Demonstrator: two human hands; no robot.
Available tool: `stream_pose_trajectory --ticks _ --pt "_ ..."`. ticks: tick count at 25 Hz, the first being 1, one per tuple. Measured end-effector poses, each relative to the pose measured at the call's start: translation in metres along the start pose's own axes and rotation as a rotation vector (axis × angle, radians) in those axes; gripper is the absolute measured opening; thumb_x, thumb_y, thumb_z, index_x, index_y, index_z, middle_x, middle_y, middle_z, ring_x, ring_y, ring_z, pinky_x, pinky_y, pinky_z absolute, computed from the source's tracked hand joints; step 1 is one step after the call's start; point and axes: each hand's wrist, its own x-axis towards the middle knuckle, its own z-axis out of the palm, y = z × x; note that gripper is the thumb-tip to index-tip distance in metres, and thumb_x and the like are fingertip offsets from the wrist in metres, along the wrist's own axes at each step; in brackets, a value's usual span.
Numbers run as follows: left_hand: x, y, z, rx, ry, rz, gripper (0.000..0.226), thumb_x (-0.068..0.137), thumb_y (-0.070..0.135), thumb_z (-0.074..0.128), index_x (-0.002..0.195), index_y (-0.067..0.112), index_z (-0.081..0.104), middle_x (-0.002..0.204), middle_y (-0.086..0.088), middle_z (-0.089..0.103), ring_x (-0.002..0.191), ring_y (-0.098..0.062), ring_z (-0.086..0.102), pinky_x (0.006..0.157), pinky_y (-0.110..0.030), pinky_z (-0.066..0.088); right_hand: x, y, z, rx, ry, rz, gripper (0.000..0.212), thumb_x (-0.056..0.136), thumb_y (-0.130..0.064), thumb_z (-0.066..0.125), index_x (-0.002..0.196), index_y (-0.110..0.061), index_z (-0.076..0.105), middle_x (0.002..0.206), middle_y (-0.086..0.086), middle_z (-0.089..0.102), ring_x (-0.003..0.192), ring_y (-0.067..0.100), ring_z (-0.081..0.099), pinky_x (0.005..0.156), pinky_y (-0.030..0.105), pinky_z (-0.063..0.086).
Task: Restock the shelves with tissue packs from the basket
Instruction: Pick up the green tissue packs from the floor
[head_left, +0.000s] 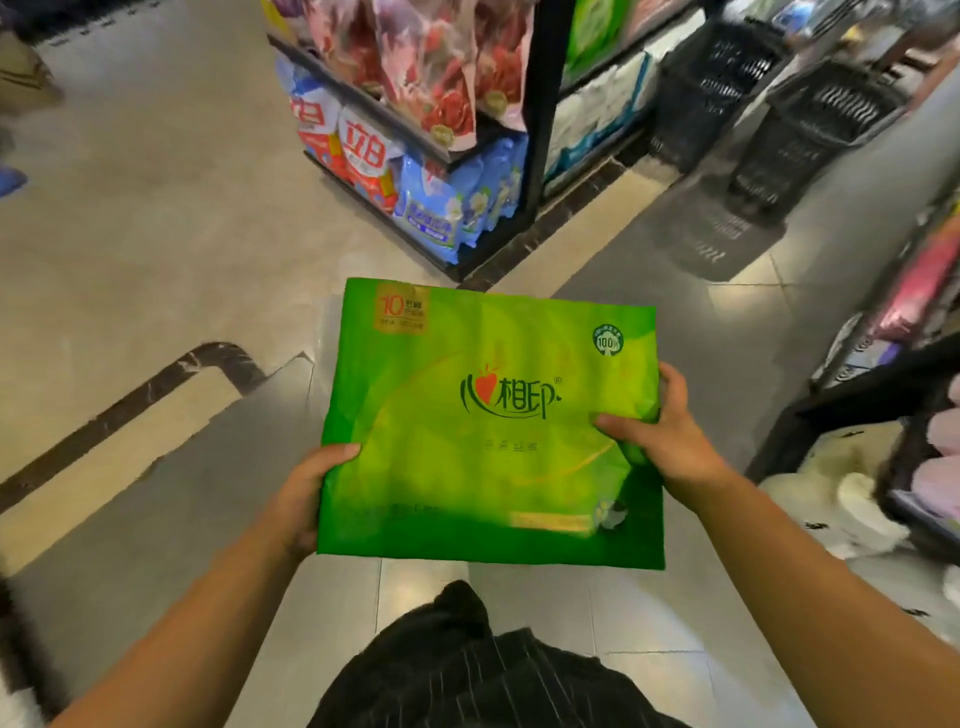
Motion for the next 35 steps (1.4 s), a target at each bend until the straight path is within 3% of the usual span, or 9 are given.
stream_pose_trajectory --ticks 2,6,10,15,22,25,29,32,35 --pt "0.042 0.053 0.031 0.074 -0.015 -0.004 0.100 0.020 0.039 0.094 0.111 0.014 0.062 0.092 -0.011 0.074 0.077 -0.031 0.072 0.059 -0.041 0.059 0.026 -0.030 -0.015 0.049 0.081 -0.028 0.076 0.079 0.011 0.066 0.134 -0.025 0.027 0.113 -0.004 0.055 0.096 0.012 0.061 0.061 0.021 0.056" --pt "0.120 0.127 0.108 0.114 -0.057 -0.037 0.058 0.057 0.026 0.071 0.113 0.016 0.061 0.086 -0.009 0.075 0.071 -0.031 0.072 0.053 -0.040 0.058 0.063 -0.076 -0.063 0.088 0.240 -0.091 0.082 0.079 0.003 0.071 0.138 -0.031 0.026 0.114 -0.013 0.054 0.092 0.002 0.060 0.061 0.017 0.054" --pt "0.199 0.166 0.208 0.147 -0.153 -0.007 0.076 0.050 0.024 0.083 0.122 0.020 0.059 0.105 -0.012 0.072 0.088 -0.035 0.070 0.064 -0.047 0.058 0.118 -0.113 -0.142 0.192 0.385 -0.120 0.079 0.080 -0.004 0.071 0.142 -0.030 0.029 0.113 -0.011 0.057 0.092 0.008 0.062 0.063 0.024 0.053" --pt "0.300 0.201 0.325 0.159 -0.163 0.111 0.071 0.067 0.018 0.062 0.136 0.027 0.049 0.123 -0.012 0.064 0.103 -0.037 0.062 0.076 -0.050 0.054 0.210 -0.169 -0.246 0.210 0.298 -0.115 0.073 0.081 -0.008 0.068 0.135 -0.034 0.026 0.119 -0.002 0.057 0.096 0.018 0.063 0.068 0.032 0.054" --pt "0.413 0.279 0.472 0.189 -0.116 0.242 0.052 0.070 0.017 0.066 0.121 0.020 0.057 0.113 -0.008 0.067 0.091 -0.026 0.067 0.070 -0.038 0.056 0.361 -0.259 -0.363 0.235 0.323 -0.085 0.071 0.084 -0.005 0.067 0.139 -0.029 0.029 0.118 -0.002 0.057 0.089 0.017 0.064 0.058 0.028 0.055" --pt "0.473 0.322 0.509 0.213 -0.098 0.226 0.038 0.083 0.020 0.068 0.119 0.012 0.058 0.111 -0.014 0.068 0.088 -0.026 0.071 0.069 -0.038 0.059 0.433 -0.295 -0.389 0.220 0.289 -0.058 0.093 0.058 -0.016 0.085 0.133 -0.032 0.033 0.120 0.002 0.058 0.090 0.020 0.064 0.058 0.032 0.055" --pt "0.575 0.384 0.557 0.199 -0.057 0.144 0.067 0.071 0.038 0.077 0.129 0.014 0.054 0.116 -0.014 0.069 0.098 -0.031 0.069 0.080 -0.046 0.058 0.552 -0.348 -0.419 0.155 0.239 -0.030 0.119 0.033 -0.036 0.086 0.139 -0.033 0.032 0.121 0.002 0.059 0.099 0.026 0.064 0.066 0.038 0.057" --pt "0.621 0.429 0.586 0.128 -0.084 0.029 0.031 0.087 0.031 0.060 0.112 0.012 0.065 0.096 -0.013 0.074 0.077 -0.027 0.073 0.060 -0.039 0.060 0.626 -0.386 -0.432 0.161 0.210 -0.014 0.108 0.049 -0.033 0.089 0.142 -0.033 0.033 0.128 0.007 0.058 0.102 0.032 0.063 0.079 0.045 0.055" --pt "0.665 0.483 0.612 0.122 -0.065 0.055 0.041 0.081 0.024 0.063 0.119 0.010 0.062 0.096 -0.014 0.074 0.076 -0.026 0.073 0.057 -0.038 0.059 0.697 -0.430 -0.444 0.180 0.182 0.006 0.092 0.061 -0.024 0.085 0.137 -0.036 0.035 0.129 0.007 0.057 0.105 0.034 0.063 0.090 0.054 0.051"
